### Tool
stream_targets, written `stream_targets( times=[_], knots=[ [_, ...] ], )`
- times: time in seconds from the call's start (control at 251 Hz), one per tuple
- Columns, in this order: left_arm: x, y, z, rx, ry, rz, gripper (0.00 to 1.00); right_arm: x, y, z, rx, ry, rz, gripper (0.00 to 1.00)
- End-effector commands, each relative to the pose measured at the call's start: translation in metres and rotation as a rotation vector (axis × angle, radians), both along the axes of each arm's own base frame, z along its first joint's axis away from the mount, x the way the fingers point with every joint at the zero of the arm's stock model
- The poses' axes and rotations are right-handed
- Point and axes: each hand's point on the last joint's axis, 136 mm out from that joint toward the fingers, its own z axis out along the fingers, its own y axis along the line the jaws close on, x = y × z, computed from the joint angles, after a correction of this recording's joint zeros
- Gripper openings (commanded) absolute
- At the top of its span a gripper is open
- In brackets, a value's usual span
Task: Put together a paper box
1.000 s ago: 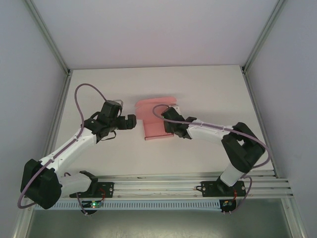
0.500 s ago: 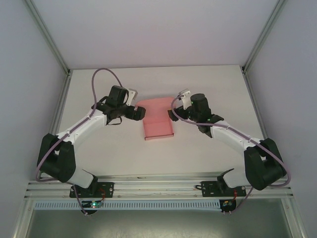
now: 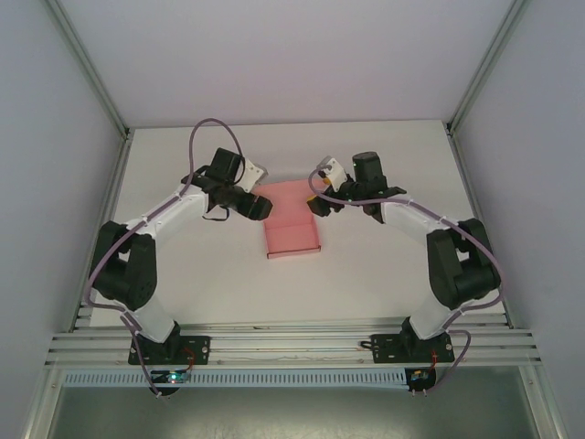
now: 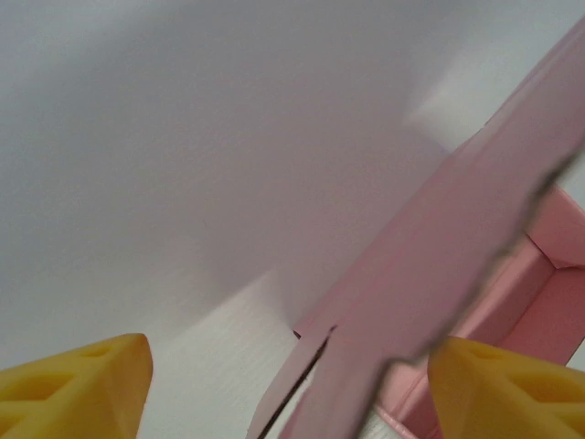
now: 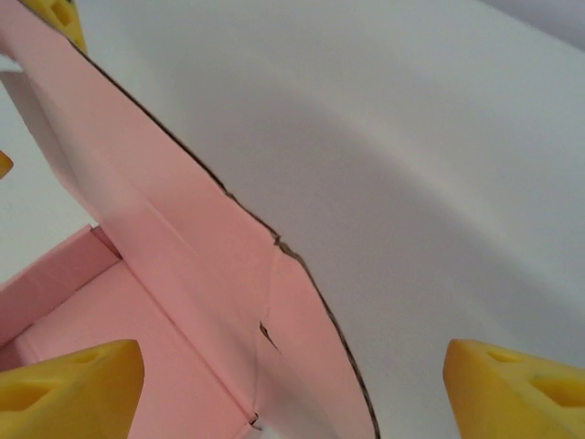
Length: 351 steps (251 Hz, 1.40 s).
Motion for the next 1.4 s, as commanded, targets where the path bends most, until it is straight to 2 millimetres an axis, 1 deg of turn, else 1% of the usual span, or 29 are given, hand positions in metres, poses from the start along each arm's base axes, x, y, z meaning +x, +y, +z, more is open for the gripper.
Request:
stream_targets(
  times=[0.0,0.064,0.1,0.172,0.219,0.283,0.375,0.439,0.579,0.603,0.643,0.718,0.766,0.822,0.882,0.926,0.994,1.062,1.137,1.241,1.357,1.397],
  knots=[
    [0.003,0.005,0.003,0.029,0.006,-0.015,0.7,0.002,0.006,0.002,0.032,0.028,0.067,0.81],
    [0.002,0.003,0.002,0.021,0.016,-0.026,0.62,0.004,0.006,-0.002,0.033,0.052,0.064,0.8],
    [0.002,0.0,0.003,0.009,0.014,-0.035,0.57,0.004,0.006,-0.004,0.029,0.065,0.065,0.77],
    [0.0,-0.004,0.005,-0.016,0.018,-0.049,0.47,0.004,0.006,-0.004,0.028,0.076,0.065,0.68],
    [-0.001,-0.005,0.006,-0.022,0.019,-0.052,0.43,0.003,0.006,-0.005,0.026,0.082,0.062,0.59],
    [-0.001,-0.005,0.008,-0.024,0.016,-0.049,0.33,0.003,0.004,-0.008,0.016,0.096,0.051,0.45],
    [-0.001,-0.002,0.01,-0.019,0.012,-0.035,0.3,0.001,0.001,-0.011,0.005,0.117,0.034,0.34],
    [0.0,-0.001,0.012,-0.017,0.007,-0.021,0.26,-0.001,-0.001,-0.013,-0.005,0.122,0.024,0.29],
    [0.001,0.002,0.015,-0.011,0.004,0.019,0.06,-0.002,-0.007,-0.015,-0.025,0.13,-0.013,0.18],
    [0.001,0.002,0.015,-0.009,0.005,0.026,0.04,-0.002,-0.007,-0.015,-0.028,0.129,-0.019,0.16],
    [0.001,0.004,0.015,0.004,0.002,0.042,0.0,-0.003,-0.009,-0.015,-0.034,0.129,-0.03,0.15],
    [0.002,0.006,0.014,0.02,0.001,0.066,0.0,-0.004,-0.011,-0.014,-0.042,0.125,-0.048,0.15],
    [0.002,0.006,0.014,0.033,0.0,0.081,0.0,-0.005,-0.011,-0.015,-0.051,0.123,-0.058,0.13],
    [0.002,0.005,0.014,0.045,-0.004,0.096,0.0,-0.005,-0.012,-0.015,-0.07,0.119,-0.09,0.06],
    [0.003,0.003,0.015,0.053,-0.011,0.124,0.0,-0.005,-0.012,-0.015,-0.102,0.11,-0.123,0.03],
    [0.004,0.001,0.017,0.057,-0.016,0.151,0.0,-0.003,-0.011,-0.013,-0.122,0.098,-0.167,0.02],
    [0.005,-0.004,0.023,0.061,-0.028,0.203,0.0,-0.005,-0.009,-0.012,-0.146,0.088,-0.209,0.01],
    [0.009,-0.005,0.027,0.073,-0.037,0.286,0.0,-0.007,-0.006,-0.01,-0.138,0.083,-0.254,0.0],
    [0.013,-0.003,0.03,0.083,-0.052,0.373,0.0,-0.007,-0.005,-0.005,-0.097,0.083,-0.305,0.0],
    [0.019,0.003,0.035,0.064,-0.07,0.501,0.0,-0.001,-0.01,0.004,-0.011,0.08,-0.404,0.0],
    [0.023,0.012,0.035,0.007,-0.087,0.65,0.0,0.007,-0.01,0.02,0.161,0.033,-0.495,0.0],
    [0.025,0.01,0.036,-0.023,-0.092,0.671,0.0,0.011,-0.01,0.023,0.218,0.032,-0.528,0.0]
  ],
)
